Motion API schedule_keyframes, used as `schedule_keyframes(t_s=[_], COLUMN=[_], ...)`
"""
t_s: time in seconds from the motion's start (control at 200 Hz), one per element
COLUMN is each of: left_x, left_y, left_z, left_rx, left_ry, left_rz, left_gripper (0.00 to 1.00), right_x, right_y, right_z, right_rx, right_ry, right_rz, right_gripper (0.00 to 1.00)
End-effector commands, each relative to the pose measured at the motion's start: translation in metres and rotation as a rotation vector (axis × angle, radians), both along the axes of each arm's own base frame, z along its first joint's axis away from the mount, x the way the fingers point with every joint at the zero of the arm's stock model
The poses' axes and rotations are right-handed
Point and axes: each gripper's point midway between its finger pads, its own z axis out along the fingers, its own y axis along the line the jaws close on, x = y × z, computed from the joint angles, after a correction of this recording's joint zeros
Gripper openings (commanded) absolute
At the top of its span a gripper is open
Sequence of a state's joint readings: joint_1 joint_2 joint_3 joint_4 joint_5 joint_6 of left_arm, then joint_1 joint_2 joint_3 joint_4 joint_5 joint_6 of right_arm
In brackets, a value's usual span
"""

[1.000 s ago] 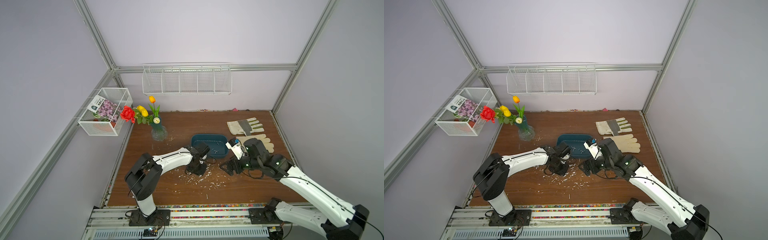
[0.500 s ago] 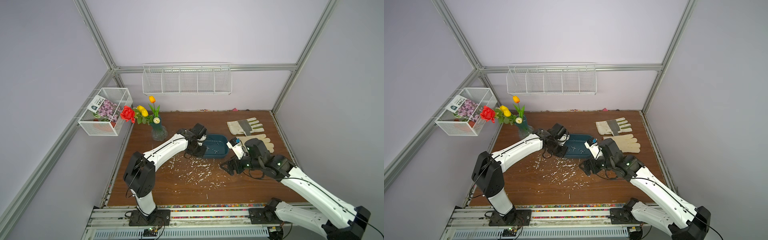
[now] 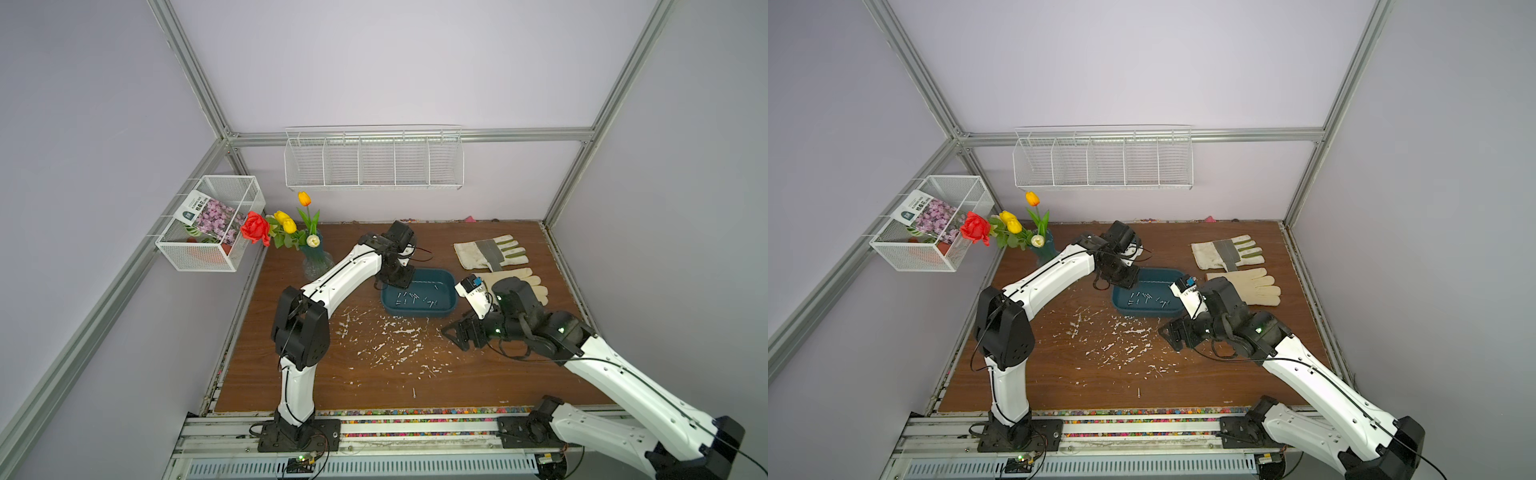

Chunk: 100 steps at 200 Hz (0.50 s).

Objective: Put the screws on the desktop into the storage box
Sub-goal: Place the screw in the storage box.

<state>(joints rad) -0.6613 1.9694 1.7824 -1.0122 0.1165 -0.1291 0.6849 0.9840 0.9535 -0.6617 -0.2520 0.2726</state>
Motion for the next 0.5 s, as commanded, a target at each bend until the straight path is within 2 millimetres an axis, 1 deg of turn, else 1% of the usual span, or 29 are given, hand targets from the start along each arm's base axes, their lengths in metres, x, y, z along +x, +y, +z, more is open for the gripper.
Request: schedule_keyframes(t_s=[0.0,0.125,0.225,0.29,0.325,0.41,0.495], left_x=[-0.002,-0.013,-0.028,-0.039,-0.046,-0.061,-0.076], left_y=[0.003,0.009,0.022,0.031,0.036,0.046,0.053], left_z=[0.01,0.014,0.009,0.008,0.005,0.007,0.013], left_rx=[0.0,-0.018,-0.019,-0.04,-0.053,-0.093,-0.128], left_ry=[-0.013,-0.008,0.009,0.02,0.033,0.04,0.035], left_rz=[-0.012,-0.018,-0.01,-0.002,0.004,0.014,0.009], left_gripper=[0.41,0.4,0.41,0.44,0.48,0.6,0.77], right_x=[0.002,0.004,0.0,-0.003,-0.004,-0.008,-0.009], right_y=[-0.003,-0.002,0.001,0.005,0.008,0.014,0.02], right_z=[-0.007,-0.015,-0.028,-0.036,-0.04,-0.046,-0.053], right_rx=[-0.016,-0.034,-0.102,-0.155,-0.174,-0.202,-0.228], right_ry=[0.008,0.026,0.049,0.048,0.05,0.053,0.065], right_rz=[-0.018,-0.02,-0.005,0.008,0.016,0.03,0.032], right_gripper=[0.94,0.94,0.93,0.92,0.91,0.9,0.87])
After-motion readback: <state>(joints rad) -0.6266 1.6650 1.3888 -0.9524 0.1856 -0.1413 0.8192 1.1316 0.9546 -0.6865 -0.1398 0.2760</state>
